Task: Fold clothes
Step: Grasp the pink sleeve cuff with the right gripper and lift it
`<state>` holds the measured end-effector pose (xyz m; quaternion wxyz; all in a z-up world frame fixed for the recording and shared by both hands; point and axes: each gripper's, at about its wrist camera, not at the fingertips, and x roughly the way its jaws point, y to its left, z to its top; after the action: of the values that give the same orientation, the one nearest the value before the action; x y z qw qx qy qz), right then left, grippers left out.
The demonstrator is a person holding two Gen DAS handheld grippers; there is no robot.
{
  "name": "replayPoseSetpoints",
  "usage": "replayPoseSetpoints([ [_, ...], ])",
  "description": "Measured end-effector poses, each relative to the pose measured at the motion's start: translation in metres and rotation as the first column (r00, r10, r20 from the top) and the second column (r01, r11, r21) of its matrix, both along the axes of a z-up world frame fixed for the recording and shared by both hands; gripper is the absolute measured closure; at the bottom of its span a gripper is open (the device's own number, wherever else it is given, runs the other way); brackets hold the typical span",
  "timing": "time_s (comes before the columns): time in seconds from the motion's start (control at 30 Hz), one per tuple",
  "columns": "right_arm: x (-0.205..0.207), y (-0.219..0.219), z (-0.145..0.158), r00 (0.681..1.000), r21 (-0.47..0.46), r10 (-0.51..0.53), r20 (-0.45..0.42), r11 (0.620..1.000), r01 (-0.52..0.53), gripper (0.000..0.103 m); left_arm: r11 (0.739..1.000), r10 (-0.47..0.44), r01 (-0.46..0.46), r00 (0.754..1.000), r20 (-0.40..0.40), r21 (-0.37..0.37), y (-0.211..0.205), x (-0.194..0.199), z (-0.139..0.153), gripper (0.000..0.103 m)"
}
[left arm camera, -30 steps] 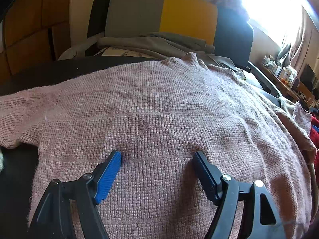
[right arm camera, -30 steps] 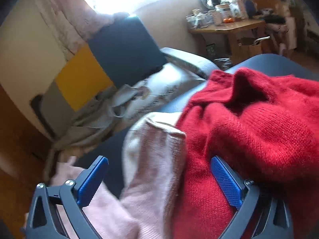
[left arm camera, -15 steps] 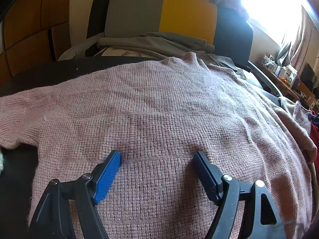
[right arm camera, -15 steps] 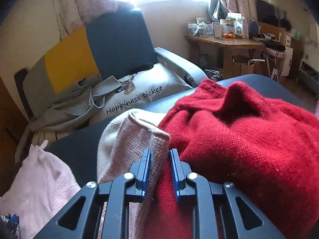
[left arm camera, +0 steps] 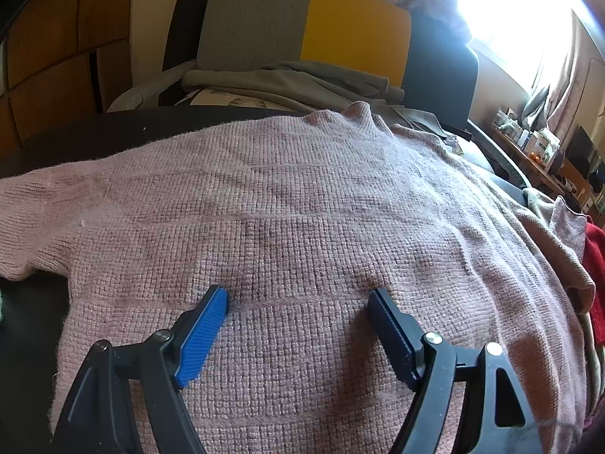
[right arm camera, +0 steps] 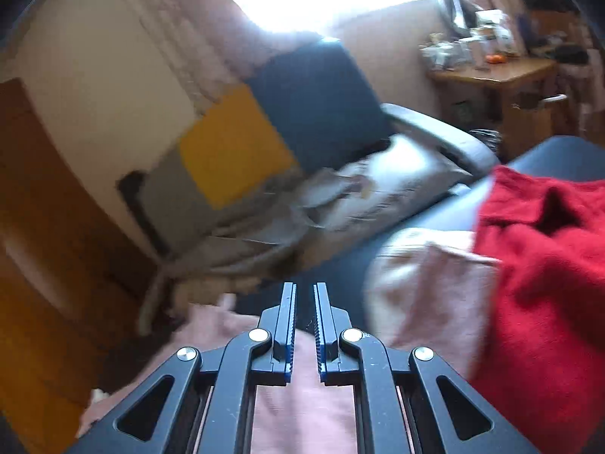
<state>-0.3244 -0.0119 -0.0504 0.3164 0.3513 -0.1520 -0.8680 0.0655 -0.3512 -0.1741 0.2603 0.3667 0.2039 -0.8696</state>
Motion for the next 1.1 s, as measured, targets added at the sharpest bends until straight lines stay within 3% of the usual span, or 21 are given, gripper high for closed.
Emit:
replayPoseSetpoints([
  [0.03,0.005,-0.005,0.005,0.999,0.044,-0.018,-0.027,0.999,0.019,0.093,1.0,0.0,0.0,1.0,-0.002,0.002,0.0,0.0,0.0,0.024],
  [0.07,0.005,-0.005,0.006,0.998,0.063,-0.05,-0.037,0.997,0.053,0.083,1.0,-0.001,0.001,1.0,-0.005,0.006,-0.001,0.001,0.0,0.024],
  [0.13,0.003,0.006,0.001,0.992,0.091,-0.121,-0.031,0.988,0.124,0.018,1.0,-0.002,0.002,1.0,-0.014,0.014,-0.002,0.002,0.0,0.024],
  [0.17,0.0,0.014,-0.004,0.987,0.102,-0.16,-0.019,0.982,0.161,0.015,1.0,-0.002,0.003,1.0,-0.018,0.018,-0.003,0.002,0.0,0.024],
  [0.3,-0.017,0.046,-0.036,0.97,0.176,-0.241,0.029,0.957,0.232,0.016,1.0,-0.005,0.005,1.0,-0.018,0.016,-0.003,0.002,0.0,0.023],
  [0.47,-0.045,0.065,-0.071,0.969,0.197,-0.244,0.048,0.953,0.23,0.024,1.0,-0.006,0.006,1.0,0.003,-0.002,-0.002,-0.002,-0.001,0.023],
  [0.5,-0.05,0.062,-0.074,0.972,0.204,-0.234,0.034,0.953,0.223,0.029,1.0,-0.006,0.006,1.0,0.007,-0.005,-0.002,-0.002,-0.001,0.023],
  [0.57,-0.058,0.057,-0.078,0.975,0.242,-0.223,0.017,0.947,0.213,0.054,1.0,-0.006,0.006,1.0,0.016,-0.014,-0.001,-0.004,-0.001,0.022],
  [0.6,-0.06,0.053,-0.079,0.975,0.268,-0.221,0.013,0.94,0.209,0.083,1.0,-0.005,0.006,1.0,0.019,-0.017,-0.002,-0.004,-0.002,0.022],
  [0.63,-0.062,0.05,-0.08,0.976,0.295,-0.218,0.008,0.933,0.206,0.096,1.0,-0.005,0.006,1.0,0.021,-0.019,-0.002,-0.005,-0.002,0.022],
  [0.73,-0.066,0.041,-0.082,0.979,0.363,-0.206,-0.007,0.911,0.194,0.096,1.0,-0.005,0.005,1.0,0.026,-0.023,-0.002,-0.006,-0.002,0.022],
  [0.83,-0.04,0.04,-0.057,0.99,0.259,-0.138,-0.039,0.955,0.143,0.097,1.0,-0.001,0.002,0.999,0.041,-0.024,0.003,-0.007,0.0,0.022],
  [0.97,0.016,0.012,-0.025,0.999,0.044,0.015,-0.048,0.999,-0.013,0.097,0.992,0.009,-0.007,1.0,-0.015,0.127,-0.003,-0.009,0.012,0.028],
  [1.0,0.033,-0.003,-0.025,0.997,0.006,0.063,-0.041,0.998,-0.063,0.097,0.98,0.007,0.004,0.998,-0.056,0.2,-0.005,-0.009,0.015,0.03],
  [1.07,0.058,-0.028,-0.031,0.992,-0.018,0.123,-0.021,0.992,-0.123,0.097,0.92,-0.008,0.072,0.986,-0.165,0.384,-0.008,-0.01,0.022,0.032],
  [1.1,0.071,-0.042,-0.038,0.989,-0.021,0.15,-0.009,0.988,-0.15,0.097,0.899,-0.012,0.097,0.98,-0.197,0.428,-0.006,-0.012,0.026,0.032],
])
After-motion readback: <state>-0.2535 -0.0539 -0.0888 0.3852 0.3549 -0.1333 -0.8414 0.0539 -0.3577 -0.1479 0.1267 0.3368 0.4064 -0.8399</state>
